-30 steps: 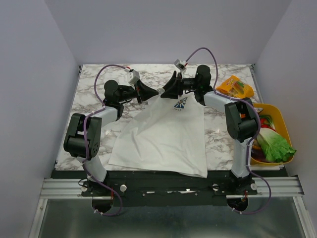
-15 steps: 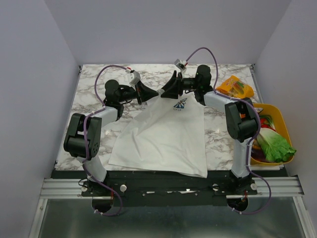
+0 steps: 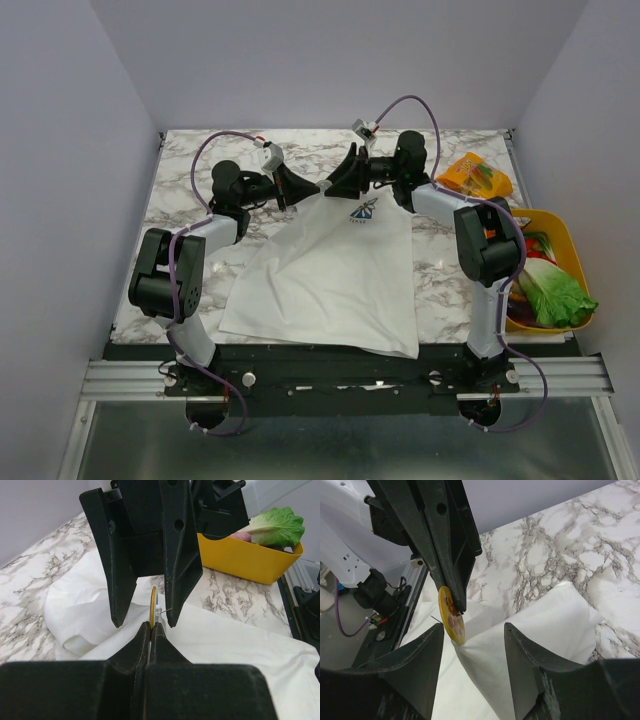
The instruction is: Pin the brooch onto the clothing
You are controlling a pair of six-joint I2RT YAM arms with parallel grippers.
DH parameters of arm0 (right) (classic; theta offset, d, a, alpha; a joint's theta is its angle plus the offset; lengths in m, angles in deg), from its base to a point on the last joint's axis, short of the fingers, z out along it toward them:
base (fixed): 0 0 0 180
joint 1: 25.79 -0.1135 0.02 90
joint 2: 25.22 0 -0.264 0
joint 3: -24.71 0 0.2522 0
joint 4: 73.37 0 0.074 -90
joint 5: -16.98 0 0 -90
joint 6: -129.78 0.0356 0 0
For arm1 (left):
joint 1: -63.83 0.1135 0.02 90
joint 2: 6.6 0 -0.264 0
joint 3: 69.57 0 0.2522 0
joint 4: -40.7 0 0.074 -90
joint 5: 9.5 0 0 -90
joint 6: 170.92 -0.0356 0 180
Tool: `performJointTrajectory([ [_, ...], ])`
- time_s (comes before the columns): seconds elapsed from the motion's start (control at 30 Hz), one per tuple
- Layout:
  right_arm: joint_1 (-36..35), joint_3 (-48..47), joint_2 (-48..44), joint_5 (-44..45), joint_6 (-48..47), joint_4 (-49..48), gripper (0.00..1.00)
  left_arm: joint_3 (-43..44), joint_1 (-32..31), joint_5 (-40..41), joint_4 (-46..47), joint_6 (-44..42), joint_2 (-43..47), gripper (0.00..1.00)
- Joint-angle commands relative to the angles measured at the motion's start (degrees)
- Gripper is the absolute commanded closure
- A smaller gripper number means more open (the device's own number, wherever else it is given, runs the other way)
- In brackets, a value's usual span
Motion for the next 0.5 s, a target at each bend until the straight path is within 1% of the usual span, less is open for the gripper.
performJointTrajectory([
  [0.0, 0.4, -1.7, -1.5, -2.0, 0.1, -0.2, 0.41, -0.5, 0.3, -1.2, 0.6, -0.7, 1.0, 1.00],
  [0.13, 0.6, -1.8, -1.6, -2.6, 0.3, -0.2, 0.39, -0.4, 0.3, -1.3, 0.4, -0.6, 1.1, 1.00],
  [0.33, 0.6, -2.4, -1.3, -3.4, 0.6, -0.2, 0.34, -0.3, 0.3, -1.6, 0.6, -0.4, 0.9, 1.00],
  [0.47, 0.6, -2.4, -1.6, -3.1, 0.9, -0.2, 0.33, -0.3, 0.3, -1.6, 0.6, -0.2, 1.1, 1.00],
])
